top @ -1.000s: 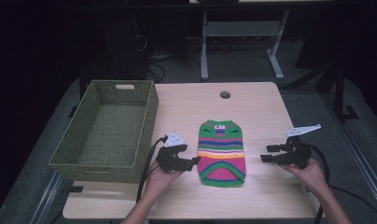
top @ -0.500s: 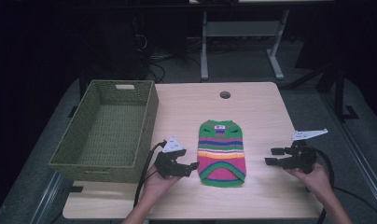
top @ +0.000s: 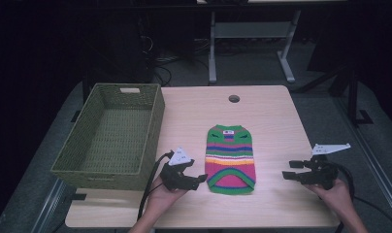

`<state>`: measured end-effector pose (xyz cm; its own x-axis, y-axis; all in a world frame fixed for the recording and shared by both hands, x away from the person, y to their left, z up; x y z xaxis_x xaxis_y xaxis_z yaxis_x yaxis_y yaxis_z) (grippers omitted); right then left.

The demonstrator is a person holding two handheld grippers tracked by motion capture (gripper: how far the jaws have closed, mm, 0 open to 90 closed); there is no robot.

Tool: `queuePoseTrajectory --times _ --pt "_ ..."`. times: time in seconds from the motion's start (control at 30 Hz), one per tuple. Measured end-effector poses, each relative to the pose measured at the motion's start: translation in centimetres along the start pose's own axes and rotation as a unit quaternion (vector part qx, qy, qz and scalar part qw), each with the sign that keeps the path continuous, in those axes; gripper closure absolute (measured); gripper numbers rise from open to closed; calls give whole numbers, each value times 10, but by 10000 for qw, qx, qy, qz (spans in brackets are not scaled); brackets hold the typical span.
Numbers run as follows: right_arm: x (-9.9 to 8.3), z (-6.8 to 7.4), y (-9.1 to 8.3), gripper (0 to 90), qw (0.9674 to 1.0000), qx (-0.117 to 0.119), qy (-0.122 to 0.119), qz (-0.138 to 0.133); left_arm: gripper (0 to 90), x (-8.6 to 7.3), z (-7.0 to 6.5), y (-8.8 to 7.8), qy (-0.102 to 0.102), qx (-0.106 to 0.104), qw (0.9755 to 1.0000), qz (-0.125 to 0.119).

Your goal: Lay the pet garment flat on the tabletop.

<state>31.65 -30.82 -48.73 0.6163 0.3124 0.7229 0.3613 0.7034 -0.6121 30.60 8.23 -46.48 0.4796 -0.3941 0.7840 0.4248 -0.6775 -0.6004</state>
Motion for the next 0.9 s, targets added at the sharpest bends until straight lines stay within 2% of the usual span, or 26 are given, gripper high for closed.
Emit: queuePoseTrajectory --times 0.37,0.43,0.57,0.67,0.77,0.9 --pt "-14 7 -8 297 9999 -134 -18 -33 264 -13 2 -9 -93 5 10000 17" --pt "-18 12 -10 296 9998 -208 -72 -37 264 -16 2 -12 -83 15 10000 10" --pt "-24 19 -13 295 9995 -300 -90 -61 263 -22 0 -20 -219 -32 9997 -91" --pt "-26 23 -14 288 9991 -377 -130 -114 263 -24 -1 -21 -231 -43 9997 -106" --pt "-28 34 -15 285 9981 -524 -242 -219 262 -28 -3 -22 -246 -44 9995 -177" --pt "-30 42 -15 282 9977 -544 -267 -309 257 -31 -6 -22 -262 -110 9994 -221"
Point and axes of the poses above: each handheld gripper's, and its own axes: y roughly forward along the jaws, x roughly out of its top, z roughly to its left, the point moved 5 cm from there along y, roughly forward along the jaws, and after that the axes turned 2 degrees about -y, right-handed, at the moved point
